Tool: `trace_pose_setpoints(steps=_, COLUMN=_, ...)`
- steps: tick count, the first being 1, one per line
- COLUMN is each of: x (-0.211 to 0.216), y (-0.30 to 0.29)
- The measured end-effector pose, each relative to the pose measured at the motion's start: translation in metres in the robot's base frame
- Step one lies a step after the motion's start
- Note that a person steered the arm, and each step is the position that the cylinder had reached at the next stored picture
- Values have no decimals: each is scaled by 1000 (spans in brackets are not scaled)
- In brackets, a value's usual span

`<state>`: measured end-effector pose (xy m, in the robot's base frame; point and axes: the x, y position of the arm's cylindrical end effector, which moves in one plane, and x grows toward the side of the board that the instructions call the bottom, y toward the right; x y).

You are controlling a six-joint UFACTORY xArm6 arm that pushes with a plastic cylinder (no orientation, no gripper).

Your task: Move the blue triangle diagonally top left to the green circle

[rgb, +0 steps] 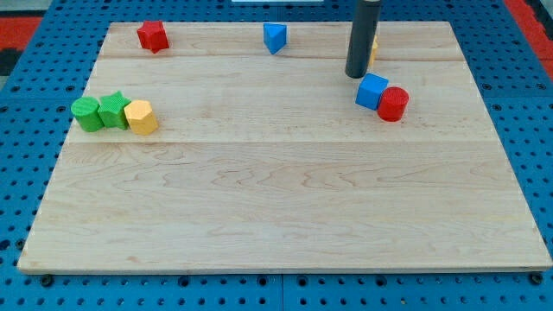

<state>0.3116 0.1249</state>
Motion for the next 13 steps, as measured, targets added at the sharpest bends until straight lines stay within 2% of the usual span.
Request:
trace_pose_setpoints(steps=1, x=-51, y=-18)
trace_pose_setpoints(steps=2, x=-65, y=46)
trace_pose_setpoints(steps=3, x=-41, y=8)
trace_pose_setpoints(steps=4, x=-4, y=32)
trace_pose_setpoints(steps=5, x=-12, y=77)
trace_pose_setpoints(steps=6, x=-61, y=79)
trace_pose_setpoints(steps=8, x=-40, y=66)
trace_pose_setpoints(steps=10, x=-39, y=66)
trace_pose_setpoints(steps=11, x=-19, y=58)
trace_pose_setpoints(steps=12, x=4, y=4)
trace_pose_setpoints(steps=13, x=25, y=26)
